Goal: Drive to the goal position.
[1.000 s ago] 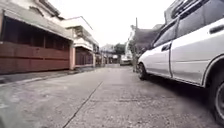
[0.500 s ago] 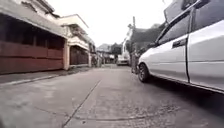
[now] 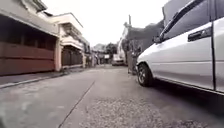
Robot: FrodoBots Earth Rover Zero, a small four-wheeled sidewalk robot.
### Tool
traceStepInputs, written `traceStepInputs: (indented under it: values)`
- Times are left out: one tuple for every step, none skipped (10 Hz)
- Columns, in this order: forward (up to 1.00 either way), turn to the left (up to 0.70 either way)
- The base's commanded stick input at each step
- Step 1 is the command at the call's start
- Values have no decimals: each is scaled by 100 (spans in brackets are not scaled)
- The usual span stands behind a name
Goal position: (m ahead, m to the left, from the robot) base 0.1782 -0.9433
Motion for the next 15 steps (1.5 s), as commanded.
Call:
traceStepInputs:
  values:
    - [100, 0]
    - [100, 0]
    - [100, 0]
    - [100, 0]
    - [100, 0]
    - [100, 0]
    - [100, 0]
    - [100, 0]
    - [100, 0]
    - [100, 0]
    - [100, 0]
    - [100, 0]
    - [100, 0]
    - [100, 0]
    - [100, 0]
